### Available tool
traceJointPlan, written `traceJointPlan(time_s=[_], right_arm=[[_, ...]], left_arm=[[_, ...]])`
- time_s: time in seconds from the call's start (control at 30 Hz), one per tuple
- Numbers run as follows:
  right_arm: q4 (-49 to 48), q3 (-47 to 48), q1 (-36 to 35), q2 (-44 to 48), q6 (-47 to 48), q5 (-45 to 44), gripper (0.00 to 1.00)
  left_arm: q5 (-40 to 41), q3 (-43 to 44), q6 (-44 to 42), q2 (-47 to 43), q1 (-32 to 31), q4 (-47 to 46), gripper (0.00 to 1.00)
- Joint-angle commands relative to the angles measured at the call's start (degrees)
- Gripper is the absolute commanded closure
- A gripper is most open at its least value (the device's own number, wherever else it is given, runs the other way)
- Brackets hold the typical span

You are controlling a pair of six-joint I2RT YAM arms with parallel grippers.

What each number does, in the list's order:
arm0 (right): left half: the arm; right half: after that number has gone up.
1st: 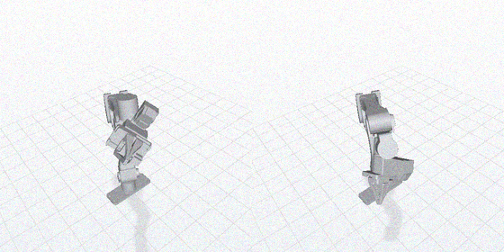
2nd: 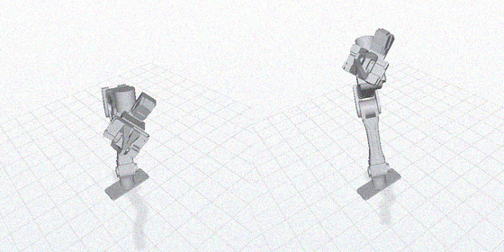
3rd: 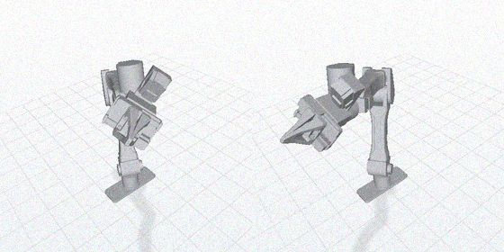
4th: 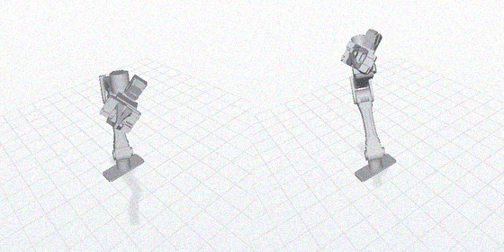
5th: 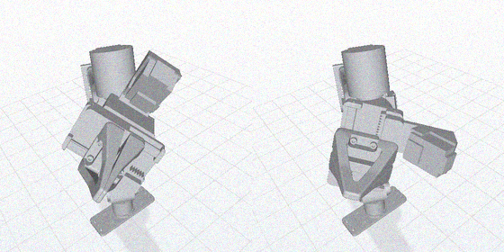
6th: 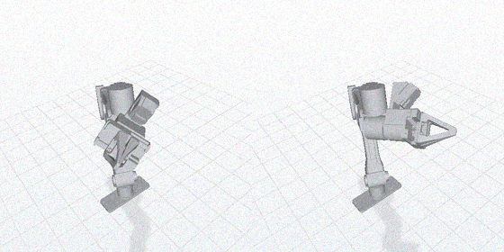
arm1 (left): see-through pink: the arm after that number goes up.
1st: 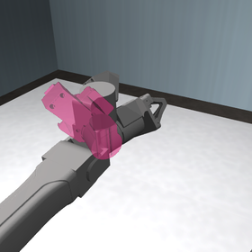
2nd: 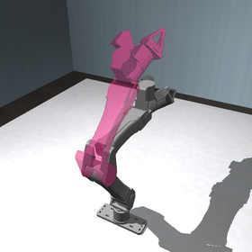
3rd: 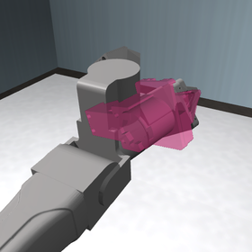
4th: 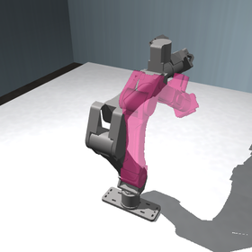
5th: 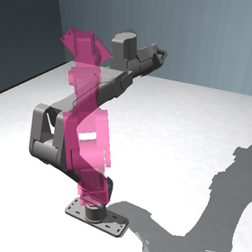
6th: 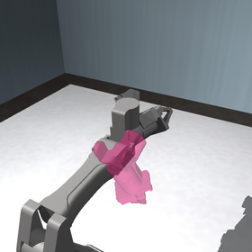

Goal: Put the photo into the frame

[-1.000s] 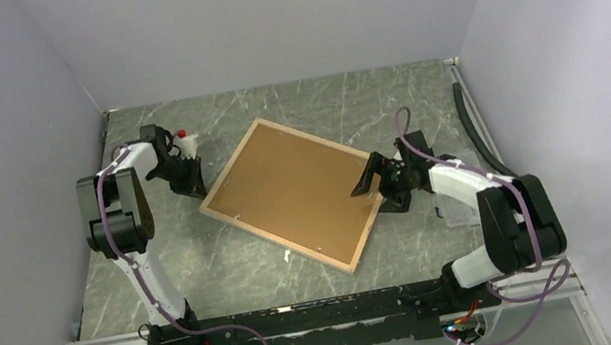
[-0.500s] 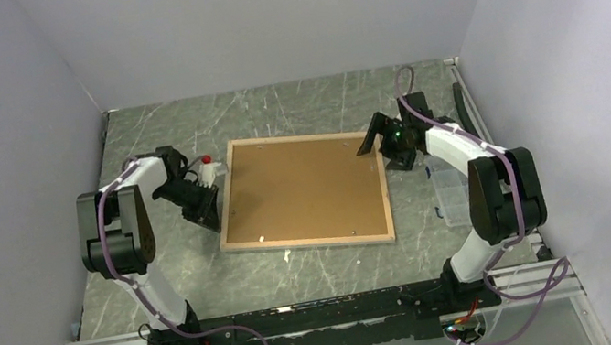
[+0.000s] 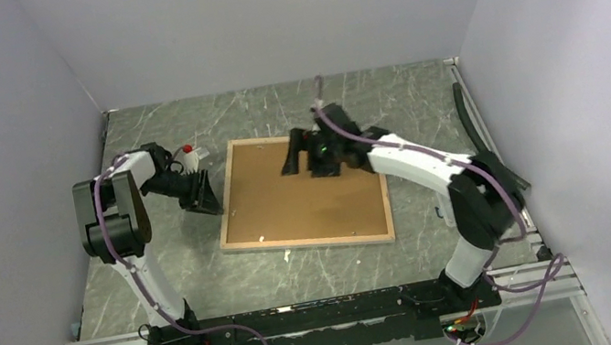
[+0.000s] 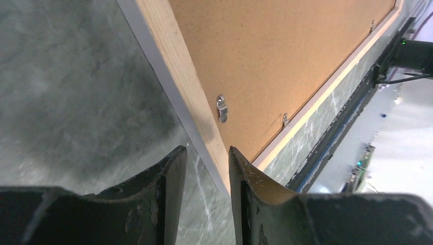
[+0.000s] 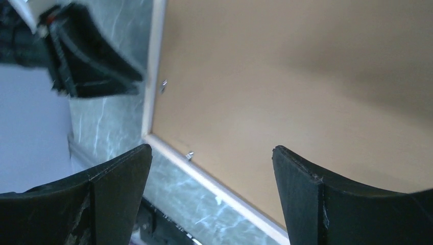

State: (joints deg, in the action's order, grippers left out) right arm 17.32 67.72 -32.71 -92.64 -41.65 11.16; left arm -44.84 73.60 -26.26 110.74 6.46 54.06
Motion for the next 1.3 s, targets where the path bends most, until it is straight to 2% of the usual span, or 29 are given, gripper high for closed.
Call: traceJointPlan(time_s=[0.0, 0.2, 0.43, 0.53, 1.27], right_arm=[[-7.1, 6.3, -6.9, -7.8, -4.2, 3.9, 0.09], [-13.4, 13.0, -12.6, -19.0, -8.6, 9.8, 0.13], [-19.6, 17.6, -14.9, -26.9, -12.8, 14.0, 0.18], [-20.3, 19.1, -15.3, -29.3, -13.8, 14.9, 0.21], [-17.8, 26.3, -16.5, -38.5, -13.9, 16.5, 0.22]], left_arm=[[-6.0, -0.4, -0.4, 3.0, -0.4, 0.0, 0.59], [-5.5, -1.8, -0.9, 4.5, -0.3, -1.6, 0.73], [-5.2, -2.5, -0.8, 6.6, -0.4, -3.3, 0.85], [-5.4, -2.6, -0.5, 7.2, -0.4, -3.7, 0.87], [-4.8, -3.3, 0.4, 5.9, -0.4, -5.1, 0.89]])
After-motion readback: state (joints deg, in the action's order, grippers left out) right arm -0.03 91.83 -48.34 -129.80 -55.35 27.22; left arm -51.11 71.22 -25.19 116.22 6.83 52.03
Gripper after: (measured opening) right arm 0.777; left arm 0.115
